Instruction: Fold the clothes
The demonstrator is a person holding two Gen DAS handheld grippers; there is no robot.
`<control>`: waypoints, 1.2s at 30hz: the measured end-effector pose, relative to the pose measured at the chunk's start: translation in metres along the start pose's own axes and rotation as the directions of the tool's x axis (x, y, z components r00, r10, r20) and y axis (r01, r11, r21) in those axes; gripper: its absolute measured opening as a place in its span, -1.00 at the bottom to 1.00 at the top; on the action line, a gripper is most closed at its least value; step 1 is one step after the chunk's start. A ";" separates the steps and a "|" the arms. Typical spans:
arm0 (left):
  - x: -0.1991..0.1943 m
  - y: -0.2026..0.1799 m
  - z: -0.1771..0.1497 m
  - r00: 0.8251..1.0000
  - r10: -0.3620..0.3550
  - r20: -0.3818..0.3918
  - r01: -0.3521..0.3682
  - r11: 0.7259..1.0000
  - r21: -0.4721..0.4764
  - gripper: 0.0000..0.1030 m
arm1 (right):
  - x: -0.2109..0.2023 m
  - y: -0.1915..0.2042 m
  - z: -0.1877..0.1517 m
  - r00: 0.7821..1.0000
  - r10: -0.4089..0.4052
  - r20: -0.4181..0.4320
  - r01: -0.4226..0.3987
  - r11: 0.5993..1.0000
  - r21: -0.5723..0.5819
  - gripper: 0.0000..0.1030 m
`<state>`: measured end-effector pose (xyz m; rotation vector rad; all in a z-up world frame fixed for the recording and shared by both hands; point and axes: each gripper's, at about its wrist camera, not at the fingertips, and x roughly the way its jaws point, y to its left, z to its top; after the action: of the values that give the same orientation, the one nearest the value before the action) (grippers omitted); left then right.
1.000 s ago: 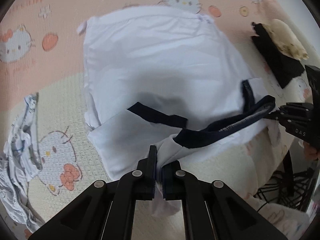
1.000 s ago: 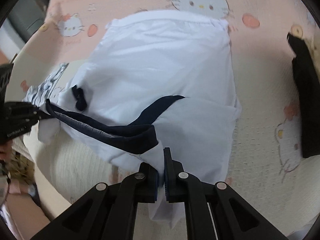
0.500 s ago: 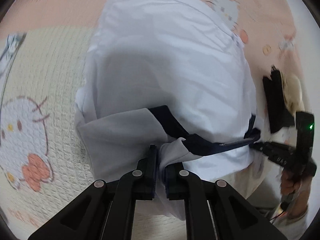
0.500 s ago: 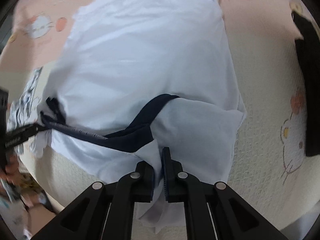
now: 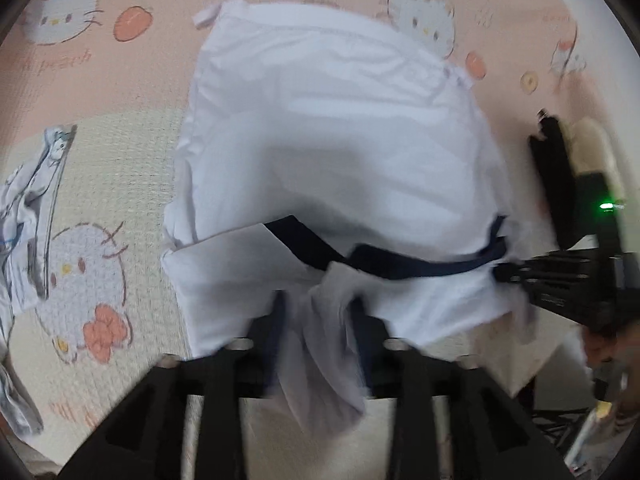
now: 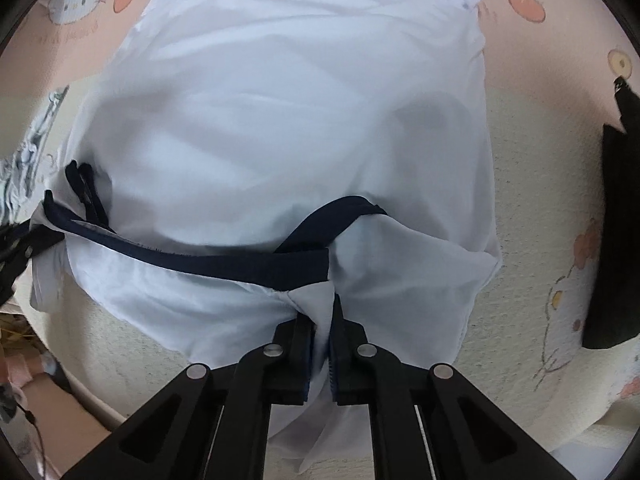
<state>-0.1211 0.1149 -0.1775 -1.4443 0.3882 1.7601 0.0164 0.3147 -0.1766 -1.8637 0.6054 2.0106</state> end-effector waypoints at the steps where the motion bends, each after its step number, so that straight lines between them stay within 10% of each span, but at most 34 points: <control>1: -0.007 -0.001 -0.002 1.000 0.005 0.022 -0.005 1.000 0.005 0.25 | 0.000 -0.002 0.000 1.000 0.013 -0.001 -0.013 1.000 0.003 -0.88; 9: -0.021 -0.015 -0.025 0.991 0.106 0.082 -0.110 0.993 0.047 0.33 | -0.011 -0.016 -0.013 0.991 0.080 0.106 -0.082 0.997 0.011 -0.77; 14: -0.015 -0.016 -0.040 0.986 0.148 0.082 -0.154 0.985 0.076 0.33 | -0.041 -0.030 -0.044 0.948 0.054 0.314 -0.075 0.996 0.057 0.46; 19: -0.013 -0.017 -0.060 0.978 0.180 0.109 -0.188 0.980 0.066 0.33 | -0.053 -0.026 -0.065 0.939 0.015 0.343 -0.049 0.995 0.091 0.46; 25: -0.021 -0.010 -0.079 0.972 0.181 0.149 -0.187 0.982 0.029 0.34 | -0.073 -0.006 -0.100 0.872 0.030 0.489 -0.090 0.991 0.098 0.46; 36: -0.014 -0.001 -0.089 0.972 0.169 0.165 -0.168 0.986 -0.017 0.33 | -0.052 0.005 -0.165 0.810 -0.155 0.565 0.107 0.987 0.118 0.46</control>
<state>-0.0603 0.0501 -0.1909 -1.2865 0.4307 2.0013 0.1591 0.2275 -0.1335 -1.1114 0.3608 2.2536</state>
